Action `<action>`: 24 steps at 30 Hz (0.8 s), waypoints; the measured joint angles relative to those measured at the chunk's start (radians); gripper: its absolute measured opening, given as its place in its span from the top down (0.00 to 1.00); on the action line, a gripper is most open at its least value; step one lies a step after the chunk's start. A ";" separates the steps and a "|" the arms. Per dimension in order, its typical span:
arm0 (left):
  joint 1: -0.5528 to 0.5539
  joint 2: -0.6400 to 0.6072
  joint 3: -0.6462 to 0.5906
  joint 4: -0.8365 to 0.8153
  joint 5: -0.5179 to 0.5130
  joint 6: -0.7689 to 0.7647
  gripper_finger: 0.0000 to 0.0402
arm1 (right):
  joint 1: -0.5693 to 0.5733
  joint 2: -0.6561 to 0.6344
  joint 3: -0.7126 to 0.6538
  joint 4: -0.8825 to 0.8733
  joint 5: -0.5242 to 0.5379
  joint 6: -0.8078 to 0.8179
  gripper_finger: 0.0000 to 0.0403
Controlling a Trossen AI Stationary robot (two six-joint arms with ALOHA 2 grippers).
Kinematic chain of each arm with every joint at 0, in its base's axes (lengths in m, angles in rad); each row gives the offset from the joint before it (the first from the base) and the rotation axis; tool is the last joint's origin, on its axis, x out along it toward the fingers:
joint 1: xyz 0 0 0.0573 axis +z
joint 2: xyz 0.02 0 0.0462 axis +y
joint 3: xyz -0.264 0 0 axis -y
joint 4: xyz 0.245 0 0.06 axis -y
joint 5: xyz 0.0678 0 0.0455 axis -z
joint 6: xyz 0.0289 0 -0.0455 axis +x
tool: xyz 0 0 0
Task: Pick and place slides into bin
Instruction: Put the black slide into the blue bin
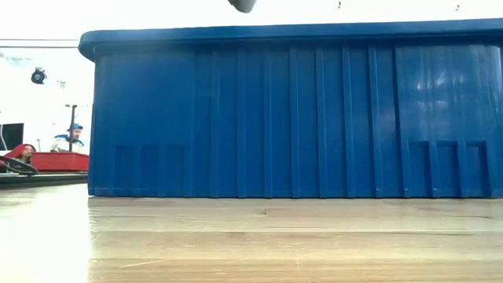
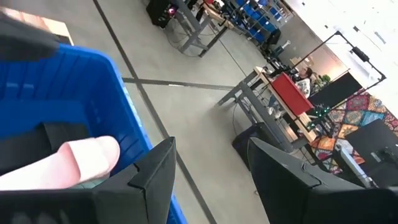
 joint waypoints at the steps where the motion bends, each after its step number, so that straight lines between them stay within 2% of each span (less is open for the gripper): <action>1: 0.036 0.001 -0.001 -0.014 0.020 0.020 1.00 | 0.000 0.000 0.005 0.000 0.000 0.000 0.52; 6: 0.183 0.036 -0.002 -0.087 0.078 0.125 1.00 | 0.000 0.000 0.017 0.000 0.000 -0.001 0.52; 9: 0.261 0.065 -0.002 -0.099 0.148 0.181 1.00 | 0.000 0.000 0.024 0.000 0.002 -0.014 0.52; 12: 0.329 0.100 -0.002 -0.101 0.172 0.251 1.00 | -0.008 0.000 0.030 0.004 0.004 -0.039 0.52; 18: 0.430 0.181 -0.002 -0.117 0.169 0.441 1.00 | -0.016 0.001 0.038 0.024 0.004 -0.029 0.52; 21: 0.467 0.226 -0.002 -0.125 0.161 0.495 1.00 | -0.016 0.000 0.038 0.023 0.004 -0.020 0.52; 24: 0.485 0.272 -0.004 -0.138 0.109 0.515 1.00 | -0.016 0.000 0.038 0.022 0.004 0.001 0.52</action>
